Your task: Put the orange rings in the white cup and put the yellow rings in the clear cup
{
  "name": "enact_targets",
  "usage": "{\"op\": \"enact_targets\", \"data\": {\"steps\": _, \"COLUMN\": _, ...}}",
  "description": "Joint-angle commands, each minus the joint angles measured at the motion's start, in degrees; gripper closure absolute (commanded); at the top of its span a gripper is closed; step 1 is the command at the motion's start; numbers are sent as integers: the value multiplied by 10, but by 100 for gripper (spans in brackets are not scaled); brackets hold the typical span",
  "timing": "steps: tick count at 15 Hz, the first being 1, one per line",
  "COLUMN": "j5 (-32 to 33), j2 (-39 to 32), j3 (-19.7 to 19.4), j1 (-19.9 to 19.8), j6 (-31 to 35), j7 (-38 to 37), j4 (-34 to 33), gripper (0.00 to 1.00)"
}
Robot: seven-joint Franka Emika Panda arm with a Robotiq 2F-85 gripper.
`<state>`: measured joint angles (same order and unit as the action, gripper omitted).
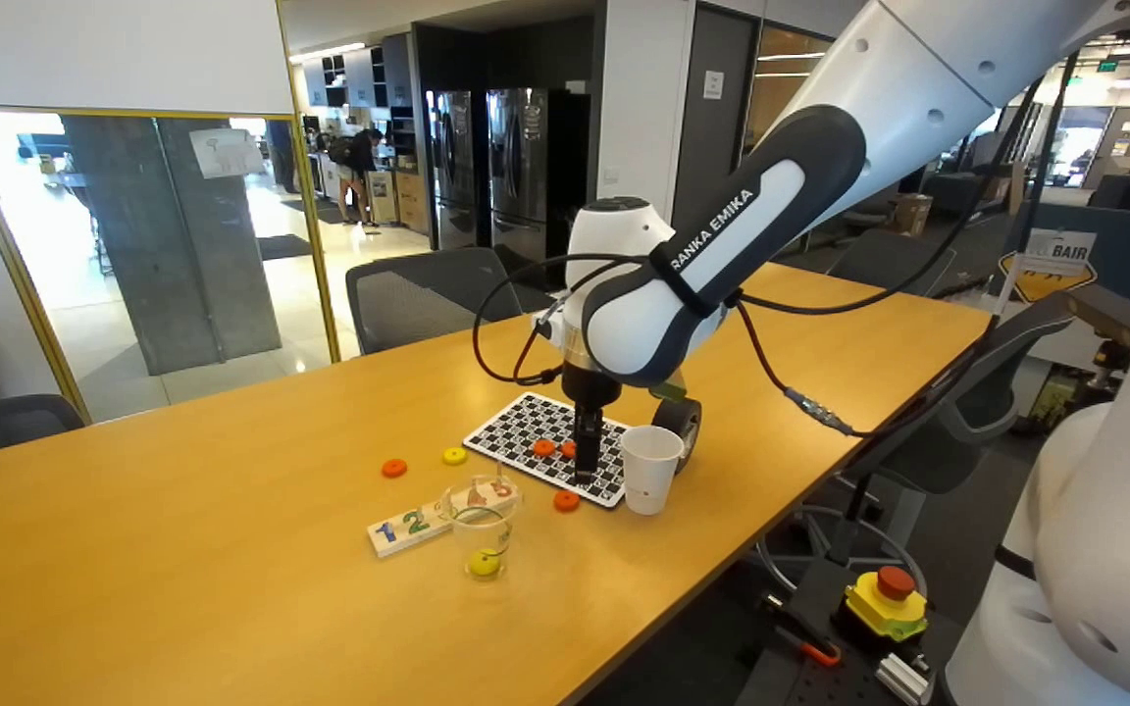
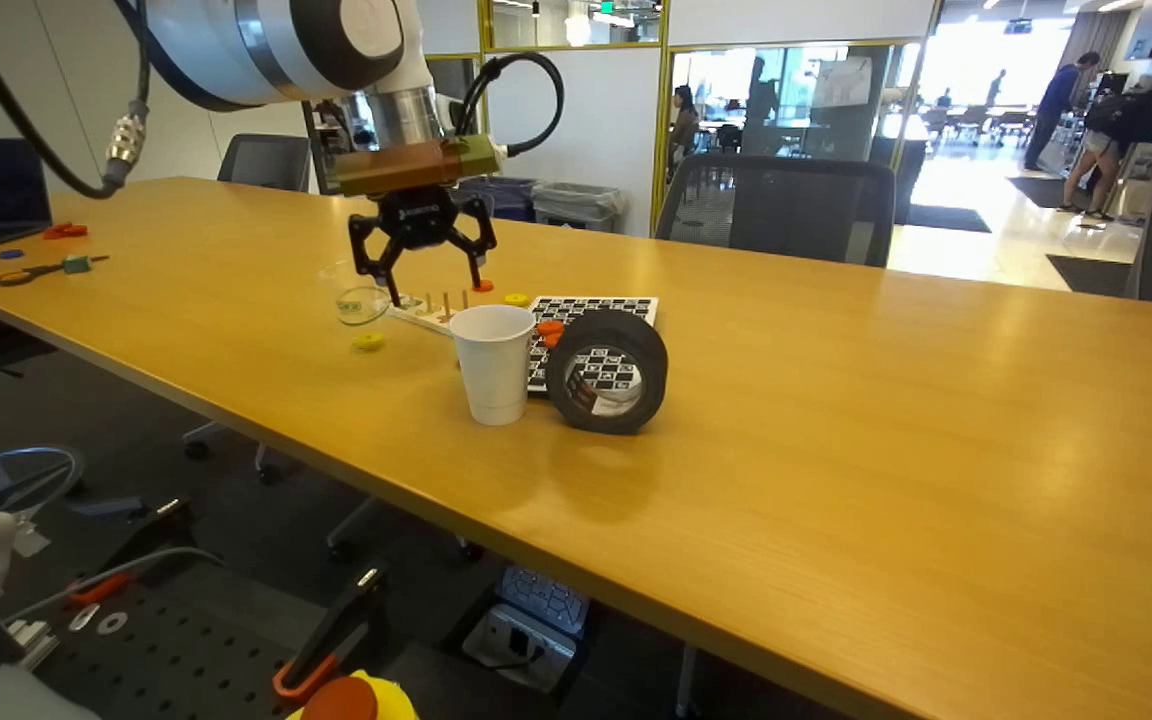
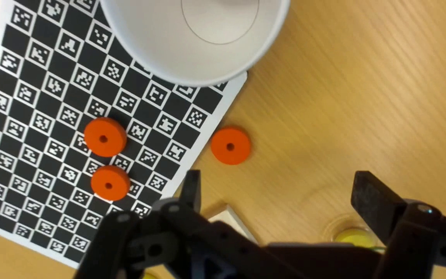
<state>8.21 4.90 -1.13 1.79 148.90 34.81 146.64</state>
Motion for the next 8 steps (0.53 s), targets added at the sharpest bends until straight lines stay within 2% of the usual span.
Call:
{"op": "enact_targets", "data": {"steps": 1, "j5": 9, "j2": -50, "j3": 3, "j1": 5, "j6": 6, "j7": 98, "j4": -35, "gripper": 0}}
{"op": "enact_targets", "data": {"steps": 8, "j5": 36, "j2": -134, "j3": 21, "j1": -10, "j6": 9, "j7": 272, "j4": -95, "gripper": 0}}
